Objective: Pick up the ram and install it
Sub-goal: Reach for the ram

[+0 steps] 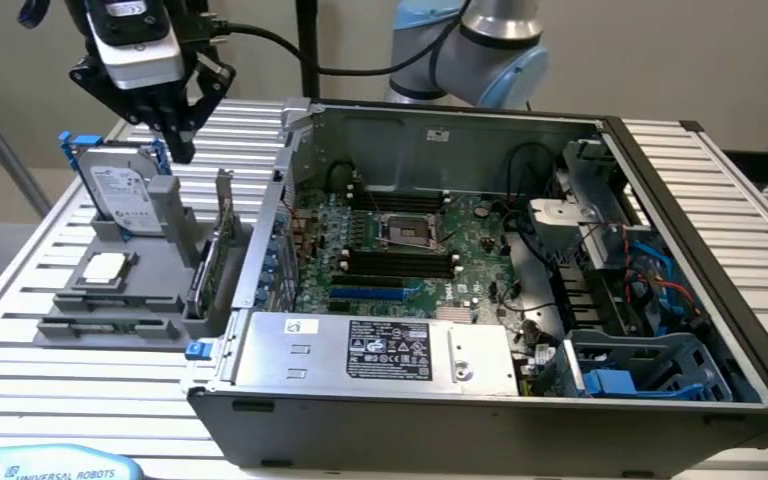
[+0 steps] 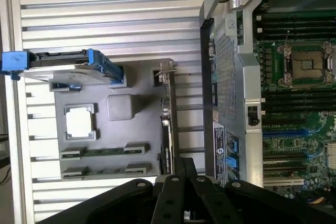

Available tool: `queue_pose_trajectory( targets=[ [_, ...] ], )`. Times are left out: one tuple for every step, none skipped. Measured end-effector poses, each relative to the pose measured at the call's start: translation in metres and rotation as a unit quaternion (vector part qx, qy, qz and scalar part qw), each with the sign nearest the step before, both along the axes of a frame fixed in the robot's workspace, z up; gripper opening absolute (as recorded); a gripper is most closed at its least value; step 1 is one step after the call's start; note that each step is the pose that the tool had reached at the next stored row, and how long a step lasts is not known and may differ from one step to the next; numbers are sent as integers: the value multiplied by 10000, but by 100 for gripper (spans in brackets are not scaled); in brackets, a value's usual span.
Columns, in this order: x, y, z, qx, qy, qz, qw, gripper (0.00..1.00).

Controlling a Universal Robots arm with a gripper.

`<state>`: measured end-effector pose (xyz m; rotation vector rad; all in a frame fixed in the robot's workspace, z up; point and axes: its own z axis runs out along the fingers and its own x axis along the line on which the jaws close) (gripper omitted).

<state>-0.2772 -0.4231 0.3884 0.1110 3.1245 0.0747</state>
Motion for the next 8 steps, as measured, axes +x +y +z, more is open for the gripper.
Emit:
queue_pose_trajectory(
  targets=[
    [-47, -2, -3, 0, 1, 1, 10000, 11],
    [-94, -4, -6, 1, 2, 1, 10000, 11],
    [-139, -5, -10, 1, 3, 0, 10000, 11],
    [-184, -7, -12, 0, 5, 0, 10000, 11],
    [-229, -8, -15, 0, 7, 0, 10000, 11],
    [-274, -10, -19, 0, 9, 0, 10000, 11],
    [-319, -11, -22, 0, 11, 1, 10000, 11],
    [-364, -13, -26, 0, 12, 0, 10000, 11]
  ],
)
